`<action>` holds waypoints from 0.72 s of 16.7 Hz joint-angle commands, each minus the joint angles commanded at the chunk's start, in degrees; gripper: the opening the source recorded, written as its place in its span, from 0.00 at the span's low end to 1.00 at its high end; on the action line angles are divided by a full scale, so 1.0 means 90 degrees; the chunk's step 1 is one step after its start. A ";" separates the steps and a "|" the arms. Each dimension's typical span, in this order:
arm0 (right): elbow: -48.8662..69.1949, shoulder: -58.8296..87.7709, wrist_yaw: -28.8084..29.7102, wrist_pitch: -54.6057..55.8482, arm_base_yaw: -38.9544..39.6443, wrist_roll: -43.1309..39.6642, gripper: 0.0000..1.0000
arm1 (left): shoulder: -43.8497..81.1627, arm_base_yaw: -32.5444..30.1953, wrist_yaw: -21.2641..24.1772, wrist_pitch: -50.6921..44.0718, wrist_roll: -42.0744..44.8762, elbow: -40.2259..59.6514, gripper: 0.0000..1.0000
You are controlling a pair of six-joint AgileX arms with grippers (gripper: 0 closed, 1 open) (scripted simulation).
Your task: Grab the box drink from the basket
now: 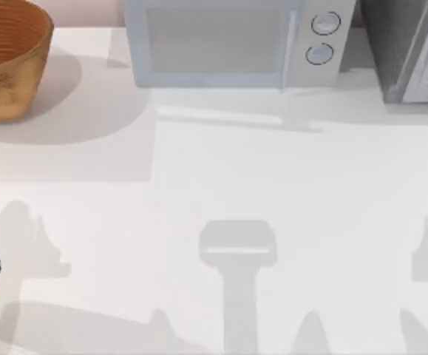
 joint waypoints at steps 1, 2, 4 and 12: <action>0.0000 0.0000 0.0000 0.0000 0.0000 0.0000 1.00 | 0.0202 -0.0060 -0.0157 0.0176 0.0008 0.0048 0.00; 0.0000 0.0000 0.0000 0.0000 0.0000 0.0000 1.00 | 0.0465 -0.0137 -0.0359 0.0402 0.0017 0.0110 0.00; 0.0000 0.0000 0.0000 0.0000 0.0000 0.0000 1.00 | 0.1149 -0.0335 -0.0875 0.0981 0.0039 0.0268 0.00; 0.0000 0.0000 0.0000 0.0000 0.0000 0.0000 1.00 | 0.4851 -0.1386 -0.3594 0.4026 0.0130 0.1073 0.00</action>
